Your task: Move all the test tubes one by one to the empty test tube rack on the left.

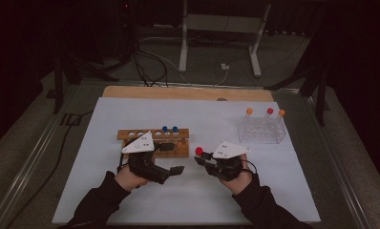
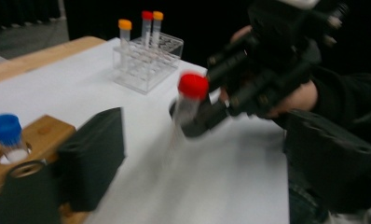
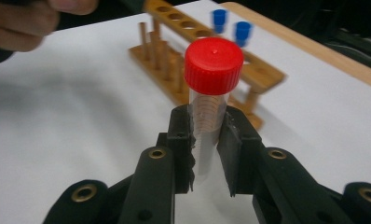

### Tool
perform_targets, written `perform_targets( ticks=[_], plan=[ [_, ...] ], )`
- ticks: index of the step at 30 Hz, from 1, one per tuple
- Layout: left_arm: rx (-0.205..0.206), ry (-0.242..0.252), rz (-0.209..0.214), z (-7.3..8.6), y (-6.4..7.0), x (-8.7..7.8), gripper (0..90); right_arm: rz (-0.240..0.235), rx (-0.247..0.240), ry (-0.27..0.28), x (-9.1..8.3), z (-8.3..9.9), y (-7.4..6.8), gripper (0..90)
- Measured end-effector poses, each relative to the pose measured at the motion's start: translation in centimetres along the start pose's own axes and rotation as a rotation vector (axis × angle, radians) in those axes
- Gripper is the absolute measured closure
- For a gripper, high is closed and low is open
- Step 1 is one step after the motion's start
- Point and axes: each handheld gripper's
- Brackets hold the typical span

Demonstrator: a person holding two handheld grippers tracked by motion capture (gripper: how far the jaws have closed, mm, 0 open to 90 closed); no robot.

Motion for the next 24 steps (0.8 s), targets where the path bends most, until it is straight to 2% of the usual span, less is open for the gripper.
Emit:
perform_targets(
  ticks=[2,4,7,9,12,14,21,24],
  plan=[
    [-0.007,0.002,0.002,-0.1,0.0,0.3,19.1,-0.015,-0.005,-0.007,0.3,0.0,-0.4,74.7],
    [0.009,-0.013,-0.003,-0.1,0.1,0.7,31.7,-0.026,-0.008,-0.012,0.6,0.0,-0.7,74.7],
    [0.010,-0.013,-0.003,-0.1,0.2,1.2,39.2,-0.041,-0.008,-0.016,0.9,-0.1,-1.1,74.7],
    [0.025,-0.023,-0.026,-0.1,0.3,1.6,40.2,-0.051,-0.013,-0.018,1.1,-0.1,-1.3,74.6],
    [0.034,-0.022,-0.027,0.0,0.3,2.0,43.1,-0.057,-0.010,-0.017,1.2,-0.2,-1.5,74.6],
    [0.049,-0.027,-0.024,0.0,0.4,2.2,48.2,-0.058,-0.010,-0.014,1.2,-0.3,-1.5,74.6],
    [0.132,-0.062,-0.055,0.2,0.7,3.1,60.2,-0.067,-0.014,-0.012,1.3,-0.3,-1.6,74.6],
    [0.130,-0.054,-0.052,0.3,0.6,3.2,67.0,-0.066,-0.005,-0.015,1.3,-0.2,-1.5,74.6]
  ],
)
Point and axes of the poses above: each handheld gripper's, and its own axes: x roughly forward along the jaws, z roughly out of its underside, y roughly to its right, and after that the axes turned 8 degrees about y, right-handed
